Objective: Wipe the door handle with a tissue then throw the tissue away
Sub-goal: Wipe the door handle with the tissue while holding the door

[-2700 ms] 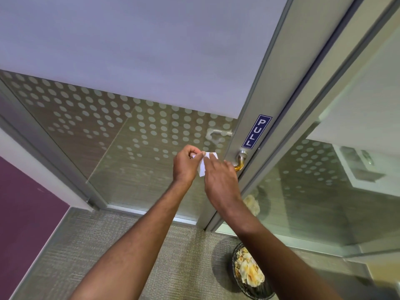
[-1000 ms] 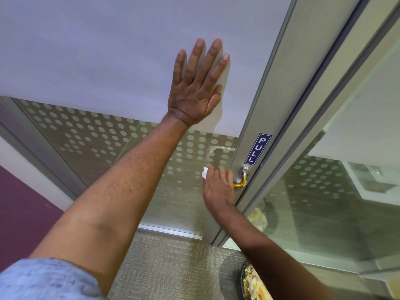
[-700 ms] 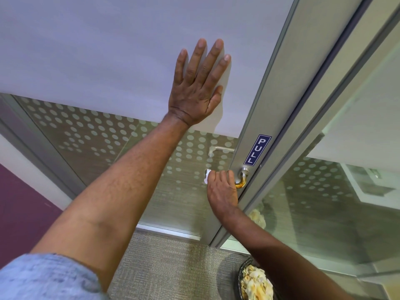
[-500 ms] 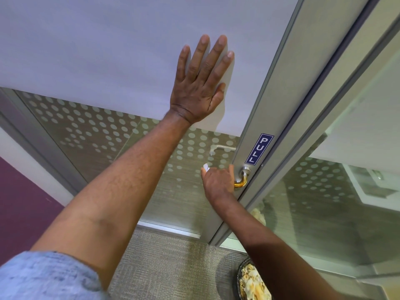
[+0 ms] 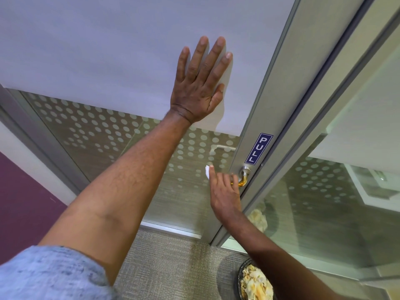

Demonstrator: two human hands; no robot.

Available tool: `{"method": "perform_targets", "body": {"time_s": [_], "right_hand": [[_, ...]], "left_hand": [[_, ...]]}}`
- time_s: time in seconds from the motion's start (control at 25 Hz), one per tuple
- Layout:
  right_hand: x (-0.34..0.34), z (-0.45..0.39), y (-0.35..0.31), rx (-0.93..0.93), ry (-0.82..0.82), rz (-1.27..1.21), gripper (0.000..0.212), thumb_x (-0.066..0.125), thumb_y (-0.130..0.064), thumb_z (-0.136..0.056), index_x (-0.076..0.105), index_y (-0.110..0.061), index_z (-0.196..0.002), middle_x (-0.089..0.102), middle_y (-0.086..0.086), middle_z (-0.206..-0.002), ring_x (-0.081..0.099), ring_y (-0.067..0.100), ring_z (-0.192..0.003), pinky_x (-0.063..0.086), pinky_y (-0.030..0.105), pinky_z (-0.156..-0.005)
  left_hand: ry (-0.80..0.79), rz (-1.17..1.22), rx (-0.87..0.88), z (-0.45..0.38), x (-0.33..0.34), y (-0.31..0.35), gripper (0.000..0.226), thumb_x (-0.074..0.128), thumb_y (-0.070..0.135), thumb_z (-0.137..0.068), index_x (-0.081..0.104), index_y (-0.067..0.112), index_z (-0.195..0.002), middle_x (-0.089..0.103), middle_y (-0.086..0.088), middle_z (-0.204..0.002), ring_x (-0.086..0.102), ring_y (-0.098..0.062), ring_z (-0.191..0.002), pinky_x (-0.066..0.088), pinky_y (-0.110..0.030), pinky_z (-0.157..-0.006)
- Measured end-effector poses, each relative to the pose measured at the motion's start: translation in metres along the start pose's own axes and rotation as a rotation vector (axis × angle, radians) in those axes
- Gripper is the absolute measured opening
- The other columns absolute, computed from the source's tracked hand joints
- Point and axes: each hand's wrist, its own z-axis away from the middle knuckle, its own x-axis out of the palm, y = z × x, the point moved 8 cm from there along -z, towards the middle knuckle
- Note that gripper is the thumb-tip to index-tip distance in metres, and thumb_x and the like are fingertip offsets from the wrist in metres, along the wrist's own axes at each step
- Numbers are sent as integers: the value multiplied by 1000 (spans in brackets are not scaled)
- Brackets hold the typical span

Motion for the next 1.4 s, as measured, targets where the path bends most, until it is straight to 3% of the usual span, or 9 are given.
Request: {"method": "perform_targets", "body": {"time_s": [0.16, 0.28, 0.4, 0.52, 0.8, 0.96, 1.12, 1.28, 1.4], "right_hand": [[-7, 4, 18, -100, 15, 118, 47, 64, -1, -82, 57, -9, -128, 62, 7, -103, 57, 28, -108, 17, 52, -117], [-8, -14, 22, -124, -45, 171, 15, 67, -28, -95, 61, -14, -95, 62, 4, -83, 55, 26, -90, 25, 47, -108], [-2, -32, 19, -114, -237, 190, 58, 37, -64, -100, 65, -17, -81, 66, 2, -76, 56, 23, -89, 28, 45, -104], [-7, -38, 17, -93, -310, 174, 81, 10, -68, -100, 62, -18, -62, 64, 3, -66, 56, 22, -93, 26, 46, -108], [-7, -2, -4, 121, -44, -91, 46, 31, -38, -101, 57, -8, -123, 60, 10, -108, 53, 29, -106, 27, 49, -113], [-4, 9, -2, -24, -24, 1, 72, 47, 0, -87, 30, -1, -157, 57, 16, -139, 51, 34, -135, 2, 52, -124], [-2, -13, -11, -41, -131, 89, 70, 54, 0, -90, 26, 6, -155, 63, 14, -109, 60, 31, -107, -1, 52, -124], [-6, -36, -16, 103, -198, 64, 30, 45, -32, -107, 58, -7, -118, 60, 3, -86, 60, 26, -91, 8, 49, -123], [-13, -46, -11, 155, -264, -3, 53, 24, -48, -109, 64, -14, -102, 61, 2, -80, 63, 26, -91, 23, 49, -117]], "left_hand": [[-6, -8, -1, 1, 1, 0, 62, 48, 33, -101, 29, 14, -156, 40, -17, -160, 33, -44, -148, 24, -64, -121], [-10, -5, 0, 1, 2, 1, 61, 47, 34, -101, 27, 14, -156, 40, -17, -160, 33, -44, -148, 23, -64, -120], [-9, -18, 2, 0, 0, 0, 63, 49, 34, -100, 28, 15, -156, 41, -17, -160, 33, -43, -147, 24, -64, -120], [-5, -22, 0, 1, 1, 2, 64, 51, 34, -99, 28, 14, -156, 41, -18, -159, 32, -43, -147, 22, -63, -121], [-7, -12, -1, 1, 0, 2, 64, 52, 33, -99, 28, 14, -155, 41, -18, -159, 34, -44, -147, 24, -65, -120], [-11, -9, 0, 0, 0, 0, 64, 52, 33, -99, 28, 14, -155, 41, -18, -159, 34, -45, -147, 24, -64, -120], [-23, -12, 4, 0, 2, 1, 63, 49, 34, -100, 28, 14, -155, 41, -19, -159, 34, -45, -147, 24, -65, -120], [-22, -19, 2, 0, 1, 0, 64, 51, 34, -99, 27, 14, -155, 42, -19, -158, 34, -45, -146, 24, -64, -120], [-29, -29, 1, 0, 0, 0, 64, 51, 35, -99, 27, 14, -155, 42, -19, -158, 34, -45, -146, 24, -64, -120]]}}
